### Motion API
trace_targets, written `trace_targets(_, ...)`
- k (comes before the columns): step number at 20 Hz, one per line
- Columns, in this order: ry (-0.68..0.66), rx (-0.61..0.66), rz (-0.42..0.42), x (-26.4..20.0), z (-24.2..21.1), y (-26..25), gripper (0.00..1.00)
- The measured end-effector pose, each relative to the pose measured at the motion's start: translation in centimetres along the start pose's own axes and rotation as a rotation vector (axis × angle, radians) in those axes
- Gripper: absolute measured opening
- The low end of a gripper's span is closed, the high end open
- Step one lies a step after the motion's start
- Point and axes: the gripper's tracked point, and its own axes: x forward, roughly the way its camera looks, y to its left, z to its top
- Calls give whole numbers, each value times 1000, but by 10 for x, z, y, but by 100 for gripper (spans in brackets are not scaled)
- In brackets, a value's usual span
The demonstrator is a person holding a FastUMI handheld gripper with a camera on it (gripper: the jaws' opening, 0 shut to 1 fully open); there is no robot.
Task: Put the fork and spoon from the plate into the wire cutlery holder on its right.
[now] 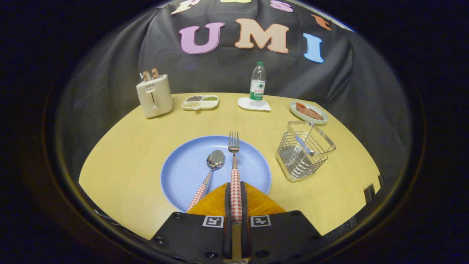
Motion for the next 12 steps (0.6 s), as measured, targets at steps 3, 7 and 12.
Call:
trace_targets(3, -3, -8, -1, -21, 22, -22, 12)
trace_targets(7, 4, 8, -11, -50, 54, -62, 12)
trace_targets(12, 83, -23, -37, -65, 77, -120, 12)
